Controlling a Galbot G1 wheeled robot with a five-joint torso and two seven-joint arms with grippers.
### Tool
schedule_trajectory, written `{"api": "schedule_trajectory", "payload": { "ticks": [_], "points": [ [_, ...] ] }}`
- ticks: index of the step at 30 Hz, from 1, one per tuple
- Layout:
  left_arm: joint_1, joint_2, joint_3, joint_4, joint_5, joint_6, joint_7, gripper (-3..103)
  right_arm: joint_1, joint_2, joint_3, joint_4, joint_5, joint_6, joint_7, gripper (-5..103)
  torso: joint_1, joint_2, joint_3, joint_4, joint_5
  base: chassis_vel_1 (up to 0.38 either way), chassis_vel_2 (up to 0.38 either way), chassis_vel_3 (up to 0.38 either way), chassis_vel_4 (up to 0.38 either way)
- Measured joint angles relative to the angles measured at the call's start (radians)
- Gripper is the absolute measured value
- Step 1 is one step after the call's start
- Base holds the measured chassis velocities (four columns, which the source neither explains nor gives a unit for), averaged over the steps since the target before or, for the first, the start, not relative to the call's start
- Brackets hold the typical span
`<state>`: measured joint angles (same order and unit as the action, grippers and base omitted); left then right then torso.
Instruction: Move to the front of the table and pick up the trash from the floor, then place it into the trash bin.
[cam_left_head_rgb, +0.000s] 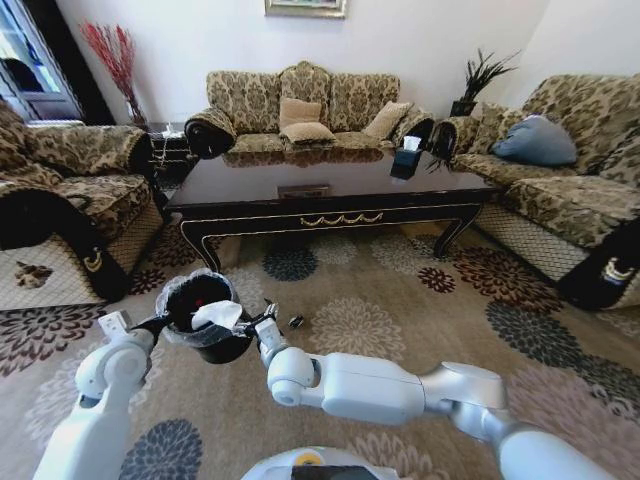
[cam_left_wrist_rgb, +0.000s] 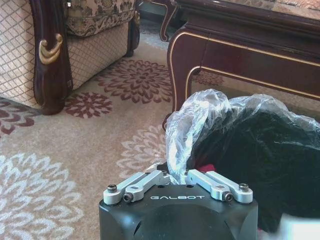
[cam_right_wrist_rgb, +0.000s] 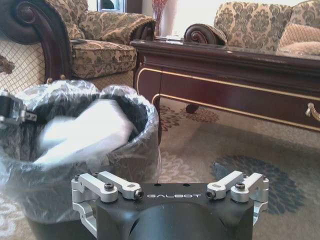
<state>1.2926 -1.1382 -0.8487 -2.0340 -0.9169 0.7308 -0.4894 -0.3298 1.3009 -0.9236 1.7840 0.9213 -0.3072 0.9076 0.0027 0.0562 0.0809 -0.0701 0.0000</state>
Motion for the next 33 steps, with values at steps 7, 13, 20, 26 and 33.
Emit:
{"api": "schedule_trajectory", "payload": {
  "ticks": [7, 13, 20, 26, 33],
  "points": [
    [-0.008, 0.000, -0.007, 0.019, 0.005, -0.010, 0.007, 4, 0.031, 0.037, -0.013, -0.055, 0.002, 0.004, 0.000, 100, 0.000, 0.000, 0.000, 0.0000, 0.0000, 0.000, 0.000, 0.000, 0.000],
    [-0.005, 0.003, -0.013, 0.020, -0.004, -0.010, 0.018, 4, -0.001, 0.042, 0.012, -0.103, -0.001, 0.028, 0.001, 100, 0.000, 0.000, 0.000, -0.0001, 0.0000, 0.000, 0.000, 0.000, 0.000],
    [0.034, 0.022, -0.075, 0.062, -0.046, -0.017, 0.022, 4, -0.076, 0.012, 0.161, -0.186, -0.002, 0.212, -0.041, 100, 0.000, 0.000, 0.000, 0.0001, 0.0000, 0.000, 0.000, 0.000, 0.000],
    [0.072, 0.042, -0.162, 0.113, -0.066, -0.028, 0.038, 4, -0.140, -0.046, 0.282, -0.224, 0.014, 0.265, -0.071, 100, 0.000, 0.000, 0.000, -0.0001, 0.0000, 0.000, 0.000, 0.000, 0.000],
    [0.088, 0.082, -0.238, 0.182, -0.083, -0.040, 0.049, 4, -0.229, -0.108, 0.359, -0.256, -0.030, 0.364, -0.183, 100, 0.000, 0.000, 0.000, -0.0005, 0.0000, 0.000, 0.000, 0.000, 0.000]
  ]
}}
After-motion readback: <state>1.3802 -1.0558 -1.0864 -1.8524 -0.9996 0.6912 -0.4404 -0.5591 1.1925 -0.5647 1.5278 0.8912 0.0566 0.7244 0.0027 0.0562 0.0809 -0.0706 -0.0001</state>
